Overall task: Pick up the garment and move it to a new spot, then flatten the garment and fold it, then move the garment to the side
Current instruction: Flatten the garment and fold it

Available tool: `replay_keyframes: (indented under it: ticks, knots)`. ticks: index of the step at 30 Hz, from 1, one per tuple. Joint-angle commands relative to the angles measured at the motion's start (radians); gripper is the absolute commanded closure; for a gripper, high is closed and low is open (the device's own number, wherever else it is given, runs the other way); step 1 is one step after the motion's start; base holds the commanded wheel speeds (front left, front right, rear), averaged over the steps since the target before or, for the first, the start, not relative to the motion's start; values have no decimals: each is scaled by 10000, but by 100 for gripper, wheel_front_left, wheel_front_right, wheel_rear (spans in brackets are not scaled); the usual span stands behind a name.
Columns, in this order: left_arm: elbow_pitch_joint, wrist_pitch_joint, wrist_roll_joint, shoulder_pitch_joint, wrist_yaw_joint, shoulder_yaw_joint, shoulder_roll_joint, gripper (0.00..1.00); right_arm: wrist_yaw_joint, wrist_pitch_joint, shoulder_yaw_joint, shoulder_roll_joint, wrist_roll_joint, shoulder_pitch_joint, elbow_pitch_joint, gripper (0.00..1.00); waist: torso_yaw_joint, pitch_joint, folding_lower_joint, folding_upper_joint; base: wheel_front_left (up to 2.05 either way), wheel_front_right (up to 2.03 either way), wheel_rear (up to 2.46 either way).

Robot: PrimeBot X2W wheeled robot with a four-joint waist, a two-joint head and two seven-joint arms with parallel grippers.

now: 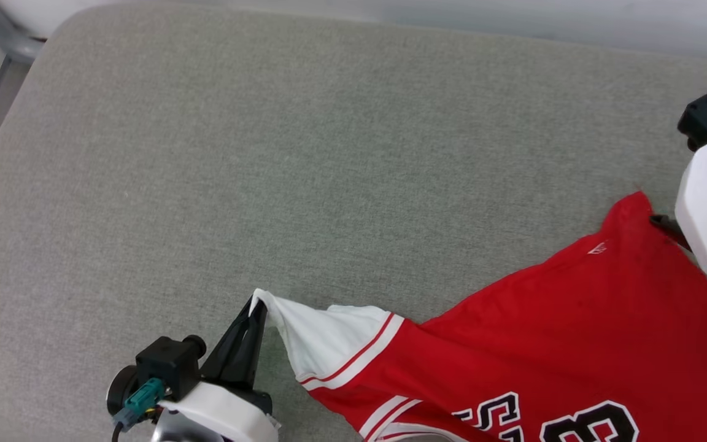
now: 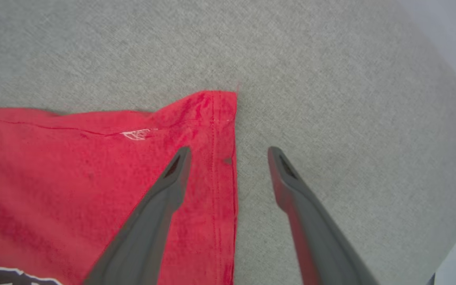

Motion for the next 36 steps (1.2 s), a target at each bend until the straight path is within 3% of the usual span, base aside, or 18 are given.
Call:
replay_keyframes:
  ticks: [1,15,16,17,28,36]
  knots:
    - [15,-56,86,-207,-42,-32,-72,100,-11,-16,316,80,-138,-325,355,0,249,300,-1,0,0,0,0]
    - [278,-203,132,-606,-109,-145,-365,100,-7,-590,2750,299,195,-116,2924,0,542,838,-1,0,0,0,0]
    - [297,-210,118,-612,-107,-142,-367,100,-7,-653,2904,296,254,-128,2968,7,527,821,-1,0,0,0,0]
    - [319,-218,99,-608,-104,-132,-368,100,-5,-755,3018,309,337,-187,2996,100,500,789,-1,0,0,0,0]
    - [429,-219,-1,-266,-25,-27,-149,100,-13,-2601,3127,364,1153,-1460,3133,100,86,-122,-1,0,0,0,0]
    - [-143,-164,-12,142,198,310,442,100,-13,-4488,3217,-81,1885,-1077,2525,100,-461,-1223,-1,0,0,0,0]
